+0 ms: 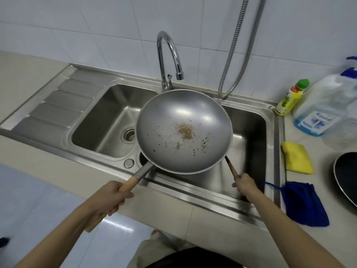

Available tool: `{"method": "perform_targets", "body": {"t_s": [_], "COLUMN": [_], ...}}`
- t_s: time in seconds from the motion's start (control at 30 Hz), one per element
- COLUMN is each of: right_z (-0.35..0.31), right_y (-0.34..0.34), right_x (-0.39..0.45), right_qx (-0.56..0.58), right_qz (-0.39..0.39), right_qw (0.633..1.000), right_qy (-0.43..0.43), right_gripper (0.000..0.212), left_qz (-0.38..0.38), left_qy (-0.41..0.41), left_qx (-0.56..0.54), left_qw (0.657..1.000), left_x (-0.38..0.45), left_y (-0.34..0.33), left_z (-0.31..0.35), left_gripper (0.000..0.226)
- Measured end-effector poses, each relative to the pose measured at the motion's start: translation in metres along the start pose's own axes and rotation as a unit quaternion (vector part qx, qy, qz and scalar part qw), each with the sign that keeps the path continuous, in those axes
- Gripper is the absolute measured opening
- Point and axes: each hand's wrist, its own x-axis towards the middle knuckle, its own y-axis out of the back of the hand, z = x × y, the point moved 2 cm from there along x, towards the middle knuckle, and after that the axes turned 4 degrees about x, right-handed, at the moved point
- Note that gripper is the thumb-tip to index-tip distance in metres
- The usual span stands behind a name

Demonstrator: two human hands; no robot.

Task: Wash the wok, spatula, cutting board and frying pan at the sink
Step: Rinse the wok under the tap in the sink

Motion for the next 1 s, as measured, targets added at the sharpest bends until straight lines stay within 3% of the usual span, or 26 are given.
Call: {"method": "perform_targets", "body": {"t_s": [0.4, 0.47, 0.53, 0.67, 0.83, 1.0], "right_z": [0.013, 0.004, -0.009, -0.041, -0.049, -0.044], "right_y": [-0.005, -0.002, -0.001, -0.008, -0.014, -0.036], "right_x": [0.002, -0.001, -0.004, -0.015, -0.01, -0.017], "right_qx": [-0.163, -0.178, -0.115, 0.171, 0.226, 0.302], "right_qz": [0.025, 0.072, 0.115, 0.048, 0.043, 0.025], "right_qw": [0.986, 0.981, 0.982, 0.976, 0.968, 0.948], "right_qy": [-0.009, 0.032, 0.1, 0.124, 0.104, 0.093], "right_gripper": [0.03, 0.034, 0.037, 0.037, 0.016, 0.03], "left_qz": [-0.017, -0.015, -0.014, -0.015, -0.023, -0.006], "left_qy": [-0.009, -0.006, -0.002, -0.002, -0.004, 0.001], "left_qx": [0.014, 0.014, 0.013, 0.015, 0.021, 0.036], "left_qw": [1.0, 1.0, 1.0, 1.0, 1.0, 0.999], "left_x": [0.015, 0.018, 0.021, 0.028, 0.04, 0.049], "left_y": [-0.011, -0.011, -0.01, -0.009, -0.009, -0.015], "left_z": [0.008, 0.007, 0.005, 0.002, 0.002, 0.002], "left_gripper": [0.027, 0.028, 0.027, 0.028, 0.031, 0.033]}}
